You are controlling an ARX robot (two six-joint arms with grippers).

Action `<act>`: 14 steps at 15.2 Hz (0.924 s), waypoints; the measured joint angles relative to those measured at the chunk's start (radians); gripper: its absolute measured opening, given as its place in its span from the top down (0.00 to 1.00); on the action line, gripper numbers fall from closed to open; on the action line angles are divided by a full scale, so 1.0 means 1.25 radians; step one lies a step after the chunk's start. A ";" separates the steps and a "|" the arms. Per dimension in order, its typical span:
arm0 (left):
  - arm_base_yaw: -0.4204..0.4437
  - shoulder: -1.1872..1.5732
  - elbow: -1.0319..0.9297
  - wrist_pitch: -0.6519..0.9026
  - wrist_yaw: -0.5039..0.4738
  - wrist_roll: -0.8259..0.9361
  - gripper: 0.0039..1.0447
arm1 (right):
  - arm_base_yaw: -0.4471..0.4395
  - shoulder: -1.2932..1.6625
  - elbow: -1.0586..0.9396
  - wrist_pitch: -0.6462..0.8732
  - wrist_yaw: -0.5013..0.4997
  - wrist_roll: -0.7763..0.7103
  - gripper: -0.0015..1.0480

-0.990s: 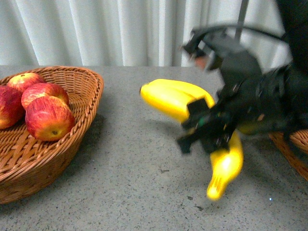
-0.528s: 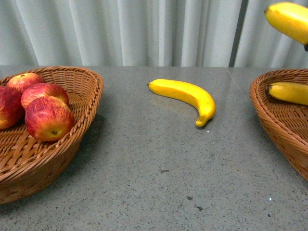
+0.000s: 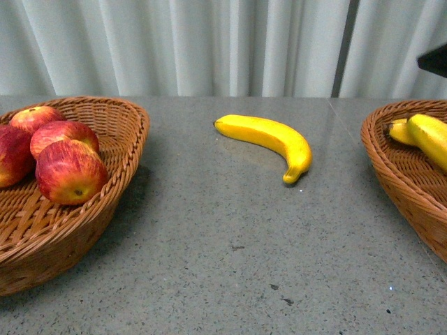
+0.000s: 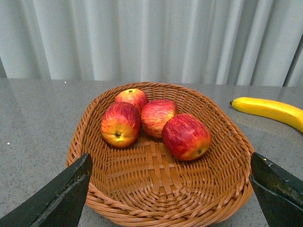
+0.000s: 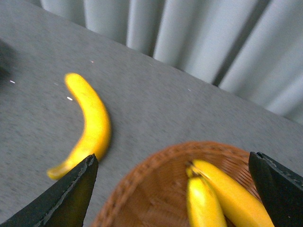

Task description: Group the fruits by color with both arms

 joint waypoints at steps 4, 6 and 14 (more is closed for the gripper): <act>0.000 0.000 0.000 0.000 0.000 0.000 0.06 | 0.192 0.204 0.156 0.049 0.009 0.060 0.06; 0.000 0.000 0.000 0.000 0.000 0.000 0.06 | 0.238 0.347 0.285 0.003 0.026 0.065 0.06; 0.000 0.000 0.000 0.000 0.000 0.000 0.06 | 0.261 0.666 0.719 -0.249 0.090 0.048 0.06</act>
